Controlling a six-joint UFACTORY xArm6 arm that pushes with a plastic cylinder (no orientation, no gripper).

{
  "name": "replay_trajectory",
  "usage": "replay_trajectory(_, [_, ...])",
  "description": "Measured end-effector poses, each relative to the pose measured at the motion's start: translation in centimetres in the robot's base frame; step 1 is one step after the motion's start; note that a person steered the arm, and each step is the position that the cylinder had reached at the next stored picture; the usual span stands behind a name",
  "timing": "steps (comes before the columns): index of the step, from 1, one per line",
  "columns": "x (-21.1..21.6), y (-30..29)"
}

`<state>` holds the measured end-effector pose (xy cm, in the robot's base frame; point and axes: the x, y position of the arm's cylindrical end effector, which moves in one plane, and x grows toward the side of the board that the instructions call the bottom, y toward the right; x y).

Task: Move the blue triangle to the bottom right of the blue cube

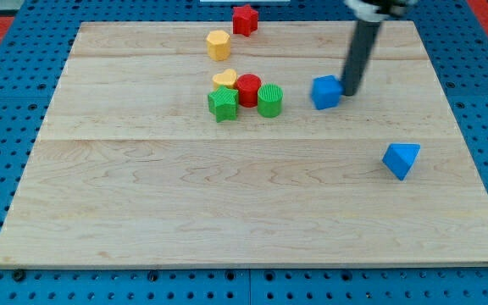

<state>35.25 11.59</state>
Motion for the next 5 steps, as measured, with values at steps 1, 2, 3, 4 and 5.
replay_trajectory(1, [0.2,-3.8])
replay_trajectory(2, [4.0,0.7])
replay_trajectory(3, [9.1,4.4])
replay_trajectory(4, [7.7,14.7])
replay_trajectory(5, [15.2,18.6])
